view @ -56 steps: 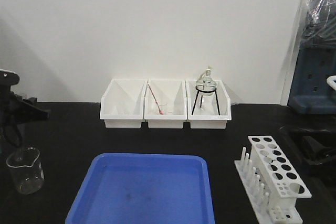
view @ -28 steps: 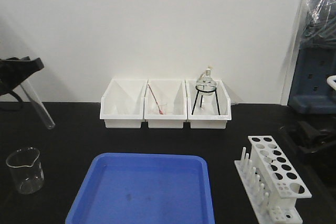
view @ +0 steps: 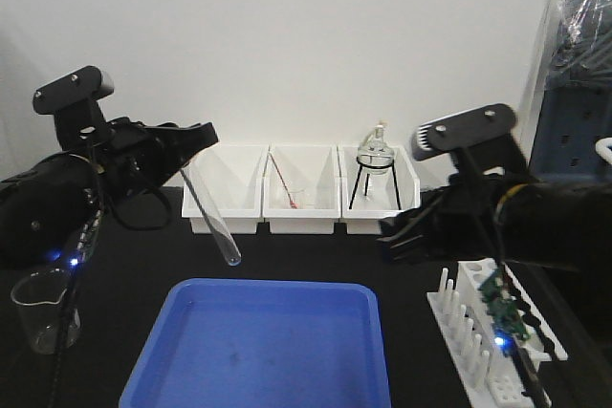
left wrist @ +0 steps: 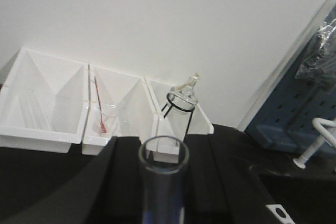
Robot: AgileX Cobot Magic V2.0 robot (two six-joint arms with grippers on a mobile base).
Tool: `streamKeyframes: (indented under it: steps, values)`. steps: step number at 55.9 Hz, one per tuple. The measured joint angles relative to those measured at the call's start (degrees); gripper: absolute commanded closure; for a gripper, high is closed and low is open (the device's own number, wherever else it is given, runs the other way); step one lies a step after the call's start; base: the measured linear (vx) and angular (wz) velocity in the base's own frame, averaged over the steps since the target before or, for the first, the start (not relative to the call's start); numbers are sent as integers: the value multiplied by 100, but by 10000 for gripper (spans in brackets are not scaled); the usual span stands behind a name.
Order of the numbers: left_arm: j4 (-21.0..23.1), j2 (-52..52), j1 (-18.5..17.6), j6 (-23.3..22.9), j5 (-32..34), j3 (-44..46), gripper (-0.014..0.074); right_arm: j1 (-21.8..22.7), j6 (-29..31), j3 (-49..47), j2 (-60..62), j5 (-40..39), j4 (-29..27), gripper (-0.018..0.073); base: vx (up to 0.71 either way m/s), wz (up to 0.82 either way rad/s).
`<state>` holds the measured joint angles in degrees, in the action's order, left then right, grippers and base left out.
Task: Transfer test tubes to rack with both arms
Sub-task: 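Bring the tube over the blue tray and grasp it with the right gripper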
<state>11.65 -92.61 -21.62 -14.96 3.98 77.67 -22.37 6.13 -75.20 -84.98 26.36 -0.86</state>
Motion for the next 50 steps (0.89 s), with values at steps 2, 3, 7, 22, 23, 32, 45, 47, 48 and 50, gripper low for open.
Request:
streamKeyframes:
  steps: [2, 3, 7, 22, 23, 32, 45, 47, 48, 50]
  values:
    - [0, 0, -63, -5, -22, 0, 605, 0, 714, -349, -206, 394, -734, 60, 0, 0]
    - [0, 0, -86, -5, -28, 0, 605, 6, 923, -489, -306, 503, -942, 60, 0, 0]
    - [0, 0, -152, -12, -99, 0, 605, 35, 2031, -911, -609, 912, -2028, 60, 0, 0]
    - [0, -38, -203, -645, -167, 0, 605, 36, 3782, -2355, -1482, 1558, -3863, 60, 0, 0]
    - [0, -54, -210, -674, -167, 0, 605, 36, 3794, -2435, -1571, 1634, -3882, 60, 0, 0]
    - [0, -111, -356, -758, -271, 0, 605, 36, 3841, -2992, -2213, 2128, -3902, 60, 0, 0]
    - [25, -143, -549, -771, -309, 0, 605, 36, 3841, -3759, -2726, 2686, -4036, 60, 0, 0]
    - [81, -162, -584, -771, -317, 0, 605, 36, 3846, -3834, -2768, 2705, -4057, 60, 0, 0]
    - [98, -169, -600, -775, -317, 0, 605, 36, 3845, -3873, -2784, 2717, -4057, 60, 0, 0]
    - [133, -182, -625, -777, -321, 0, 605, 36, 3845, -3923, -2803, 2729, -4063, 60, 0, 0]
